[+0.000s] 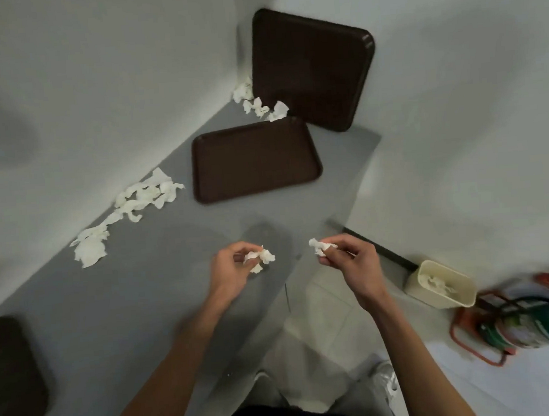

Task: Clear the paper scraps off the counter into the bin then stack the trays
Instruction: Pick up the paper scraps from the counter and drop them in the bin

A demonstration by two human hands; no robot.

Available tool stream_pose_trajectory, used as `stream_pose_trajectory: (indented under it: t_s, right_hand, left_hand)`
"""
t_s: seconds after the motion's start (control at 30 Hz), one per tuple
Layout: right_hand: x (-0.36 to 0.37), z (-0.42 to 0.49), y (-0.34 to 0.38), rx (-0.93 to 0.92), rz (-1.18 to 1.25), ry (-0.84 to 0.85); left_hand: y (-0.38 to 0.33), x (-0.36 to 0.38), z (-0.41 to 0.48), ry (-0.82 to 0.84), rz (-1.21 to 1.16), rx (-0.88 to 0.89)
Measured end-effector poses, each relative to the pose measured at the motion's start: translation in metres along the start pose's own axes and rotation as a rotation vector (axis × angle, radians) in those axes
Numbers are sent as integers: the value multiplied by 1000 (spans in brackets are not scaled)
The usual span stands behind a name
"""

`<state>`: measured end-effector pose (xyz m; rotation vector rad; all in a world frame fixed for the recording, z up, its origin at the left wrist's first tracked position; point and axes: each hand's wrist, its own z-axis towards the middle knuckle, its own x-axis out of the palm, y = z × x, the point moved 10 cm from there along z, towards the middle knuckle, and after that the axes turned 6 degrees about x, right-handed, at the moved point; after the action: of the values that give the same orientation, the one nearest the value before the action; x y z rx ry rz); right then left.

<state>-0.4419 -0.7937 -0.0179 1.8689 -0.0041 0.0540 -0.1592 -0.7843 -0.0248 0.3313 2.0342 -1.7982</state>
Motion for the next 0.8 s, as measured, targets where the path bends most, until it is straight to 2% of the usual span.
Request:
stream_pose_trajectory:
  t_s: [0.23,0.4,0.6,0.8]
  right_hand:
    - [-203,-1,-34,119,-10,-196]
    - [-352,20,-71,147,-197,-294]
    - [-502,54,-156,285,-343,-531]
    - [-590,101,-282,397,-471,-608]
  left_hand:
    - [-90,200,19,151,-18,101]
    - [-110,366,21,265,-75,12]
    - [-98,540,40,384,19,-3]
    - [-43,679,72,421,116,1]
